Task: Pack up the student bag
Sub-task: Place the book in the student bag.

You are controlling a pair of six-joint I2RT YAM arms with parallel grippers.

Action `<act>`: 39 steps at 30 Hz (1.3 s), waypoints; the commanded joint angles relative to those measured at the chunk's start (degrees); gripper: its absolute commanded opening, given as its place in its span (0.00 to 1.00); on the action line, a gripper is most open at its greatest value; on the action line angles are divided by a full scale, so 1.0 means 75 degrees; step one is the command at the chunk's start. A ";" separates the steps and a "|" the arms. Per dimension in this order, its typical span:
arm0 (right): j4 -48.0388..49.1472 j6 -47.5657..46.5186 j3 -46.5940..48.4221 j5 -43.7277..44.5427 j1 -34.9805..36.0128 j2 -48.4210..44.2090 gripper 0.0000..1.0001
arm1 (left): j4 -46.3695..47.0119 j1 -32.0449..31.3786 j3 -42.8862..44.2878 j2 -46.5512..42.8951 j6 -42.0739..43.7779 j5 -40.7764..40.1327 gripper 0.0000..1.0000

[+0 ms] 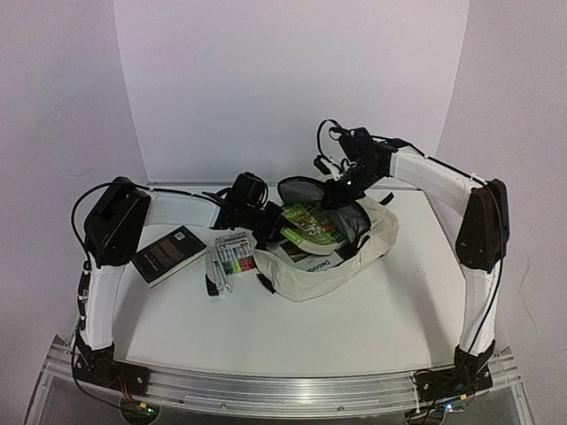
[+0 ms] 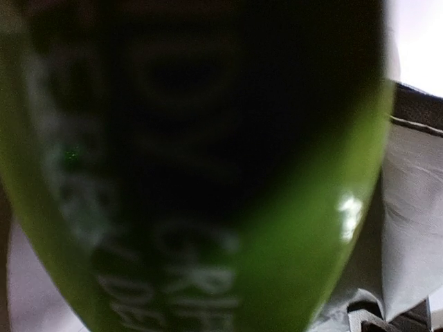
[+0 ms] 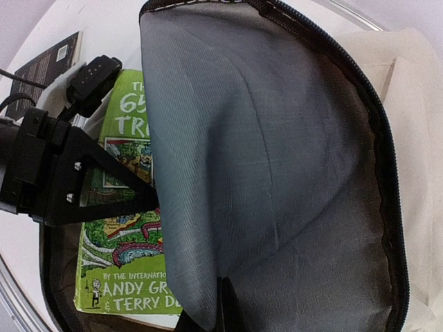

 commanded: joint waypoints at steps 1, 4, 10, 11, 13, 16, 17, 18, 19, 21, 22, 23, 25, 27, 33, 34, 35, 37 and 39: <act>0.0274 0.0445 0.0027 0.0016 0.0044 -0.0613 0.00 | -0.1067 -0.0115 0.0604 -0.0140 0.0126 -0.0329 0.03; 0.0315 0.0711 0.0162 -0.0237 0.0044 -0.0467 0.00 | -0.1776 -0.0156 0.0473 -0.0306 0.0040 -0.0590 0.16; 0.0343 0.0777 0.0317 -0.0394 -0.0037 -0.0350 0.00 | -0.2647 -0.0167 0.1095 0.0258 0.0157 -0.0448 0.35; 0.0343 0.0785 0.0289 -0.0392 -0.0088 -0.0350 0.00 | -0.2913 -0.0176 0.1237 0.0227 0.0332 -0.0524 0.42; 0.0344 0.0776 0.0218 -0.0328 -0.0175 -0.0356 0.00 | -0.3386 -0.0179 0.1341 -0.0005 0.0661 -0.0763 0.59; 0.0344 0.0692 0.0130 -0.0133 -0.0327 -0.0364 0.00 | -0.4186 -0.0149 0.1514 -0.0400 0.1134 -0.1099 0.76; 0.0345 0.0670 0.0118 -0.0100 -0.0374 -0.0348 0.00 | -0.4365 -0.0139 0.1599 -0.0464 0.1329 -0.1118 0.80; 0.0344 0.0644 0.0115 -0.0060 -0.0439 -0.0333 0.00 | -0.4581 -0.0137 0.1716 -0.0507 0.1518 -0.1098 0.82; 0.0343 0.0613 0.0109 -0.0040 -0.0506 -0.0312 0.00 | -0.4764 -0.0135 0.1853 -0.0537 0.1738 -0.1057 0.85; 0.0345 0.0543 0.0078 0.0009 -0.0645 -0.0267 0.00 | -0.5024 -0.0134 0.2178 -0.0629 0.2235 -0.1004 0.94; 0.0344 0.0525 0.0061 0.0023 -0.0710 -0.0258 0.00 | -0.5097 -0.0134 0.2271 -0.0734 0.2537 -0.0995 0.98; 0.0343 0.0519 0.0033 0.0034 -0.0791 -0.0263 0.00 | -0.5129 -0.0109 0.2320 -0.0851 0.2832 -0.1009 0.99; 0.0344 0.0519 -0.0064 0.0084 -0.0960 -0.0308 0.00 | -0.5170 0.0061 0.2152 -0.1255 0.3199 -0.1028 1.00; 0.0345 0.0271 -0.0144 0.0122 -0.1135 -0.0364 0.00 | -0.5224 0.0367 0.1674 -0.1757 0.3457 -0.1013 1.00; 0.0335 -0.0126 -0.0227 0.0336 -0.1877 -0.0396 0.00 | -0.5581 0.1871 0.0075 -0.2821 0.3993 -0.0837 1.00; 0.0332 -0.0179 -0.0202 0.0338 -0.2019 -0.0360 0.00 | -0.5776 0.2021 -0.0044 -0.2840 0.4105 -0.0812 1.00; 0.0331 -0.0252 -0.0183 0.0360 -0.2094 -0.0323 0.00 | -0.5879 0.2071 -0.0146 -0.2862 0.4216 -0.0856 1.00; 0.0314 -0.0423 -0.0173 0.0395 -0.2210 -0.0272 0.00 | -0.6057 0.2110 -0.0352 -0.2903 0.4349 -0.1038 1.00; 0.0311 -0.0650 -0.0213 0.0462 -0.2249 -0.0274 0.01 | -0.5938 0.2195 -0.0673 -0.3015 0.4331 -0.0935 1.00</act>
